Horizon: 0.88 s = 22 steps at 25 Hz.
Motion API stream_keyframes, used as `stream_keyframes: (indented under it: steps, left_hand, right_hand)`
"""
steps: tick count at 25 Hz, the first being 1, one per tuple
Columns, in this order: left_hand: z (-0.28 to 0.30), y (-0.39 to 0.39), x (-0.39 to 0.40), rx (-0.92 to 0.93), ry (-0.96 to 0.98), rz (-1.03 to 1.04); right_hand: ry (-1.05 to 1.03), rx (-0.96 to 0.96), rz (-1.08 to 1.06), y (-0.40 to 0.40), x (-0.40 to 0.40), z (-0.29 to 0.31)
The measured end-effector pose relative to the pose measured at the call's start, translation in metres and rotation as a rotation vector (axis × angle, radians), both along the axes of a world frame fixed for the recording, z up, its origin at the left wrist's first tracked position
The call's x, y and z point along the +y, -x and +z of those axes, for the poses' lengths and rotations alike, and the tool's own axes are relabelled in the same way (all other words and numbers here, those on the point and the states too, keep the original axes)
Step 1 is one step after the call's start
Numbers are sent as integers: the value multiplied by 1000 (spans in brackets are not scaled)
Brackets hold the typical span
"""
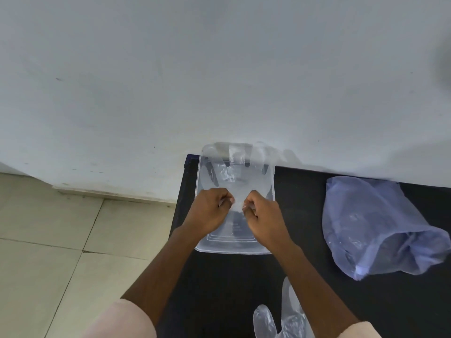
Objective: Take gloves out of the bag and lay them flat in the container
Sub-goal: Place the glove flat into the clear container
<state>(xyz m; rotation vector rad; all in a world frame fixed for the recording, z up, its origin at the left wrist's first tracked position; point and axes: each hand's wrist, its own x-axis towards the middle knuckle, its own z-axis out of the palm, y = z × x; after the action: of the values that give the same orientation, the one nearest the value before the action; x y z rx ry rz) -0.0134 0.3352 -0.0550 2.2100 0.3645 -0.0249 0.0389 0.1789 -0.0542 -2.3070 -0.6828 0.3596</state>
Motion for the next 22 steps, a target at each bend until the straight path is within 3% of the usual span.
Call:
stream_keyframes:
  steps: [10, 15, 22]
  left_hand:
    - [-3, 14, -8, 258, -521, -458]
    - [-2, 13, -8, 333, -604, -537]
    - [-6, 14, -8, 479, -705, -746]
  right_hand:
    - [425, 47, 253, 4, 1, -8]
    - [549, 97, 329, 2, 5, -5]
    - [938, -176, 633, 6, 3, 7]
